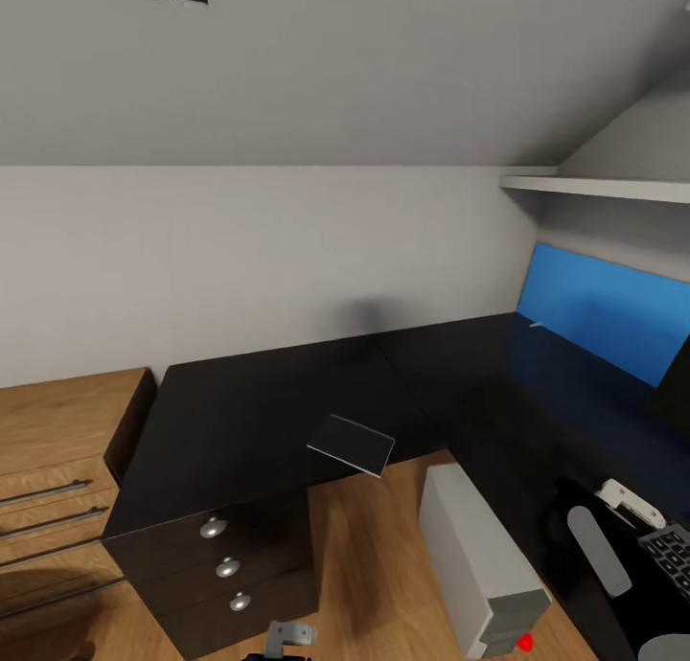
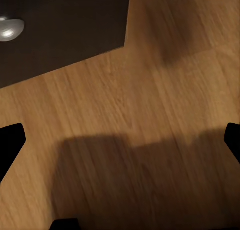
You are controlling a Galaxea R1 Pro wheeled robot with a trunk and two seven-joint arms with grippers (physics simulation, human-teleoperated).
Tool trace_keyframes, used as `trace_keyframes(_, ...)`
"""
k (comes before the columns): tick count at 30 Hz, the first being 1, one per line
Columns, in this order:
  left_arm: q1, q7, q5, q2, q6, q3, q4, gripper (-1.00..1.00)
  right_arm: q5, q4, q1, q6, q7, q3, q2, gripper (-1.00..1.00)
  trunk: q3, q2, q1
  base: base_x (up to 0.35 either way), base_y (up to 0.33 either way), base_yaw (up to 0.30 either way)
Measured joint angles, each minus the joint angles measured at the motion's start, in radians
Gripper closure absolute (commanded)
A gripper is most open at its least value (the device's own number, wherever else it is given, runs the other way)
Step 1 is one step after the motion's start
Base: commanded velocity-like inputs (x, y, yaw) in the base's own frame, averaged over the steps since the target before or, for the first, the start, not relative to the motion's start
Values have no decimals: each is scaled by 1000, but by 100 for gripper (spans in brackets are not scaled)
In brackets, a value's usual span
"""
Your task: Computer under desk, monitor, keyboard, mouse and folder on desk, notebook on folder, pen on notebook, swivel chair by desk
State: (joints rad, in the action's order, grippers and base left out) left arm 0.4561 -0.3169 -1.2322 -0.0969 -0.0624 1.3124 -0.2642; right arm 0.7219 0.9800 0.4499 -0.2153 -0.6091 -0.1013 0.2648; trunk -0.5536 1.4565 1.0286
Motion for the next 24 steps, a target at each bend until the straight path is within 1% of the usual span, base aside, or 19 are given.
trace_keyframes(5, 0, 0, 0, 0, 1, 0, 0, -100, 0, -1, 0, 0, -1, 0, 1, 100, 0, 0, 0, 28, 0, 0)
trace_keyframes(9, 0, 0, 0, 0, 1, 0, 0, -100, 0, -30, 0, 1, -1, -2, 2, 100, 0, 0, 0, 4, 0, 0)
trace_keyframes(15, 0, 0, 0, 0, 1, 0, 0, -100, 0, -46, 0, 43, -1, -3, 3, 100, 0, 0, 0, -11, -12, 0)
trace_keyframes(18, 0, 0, -1, 1, 0, 0, 1, -100, 0, -47, 0, 50, -2, -3, 3, 100, 0, 0, 0, -107, -108, 0)
trace_keyframes(24, 0, 0, -1, 2, 0, 0, 2, -100, 1, -48, 0, 52, -1, -3, 3, 100, 0, 0, 0, -21, -20, 0)
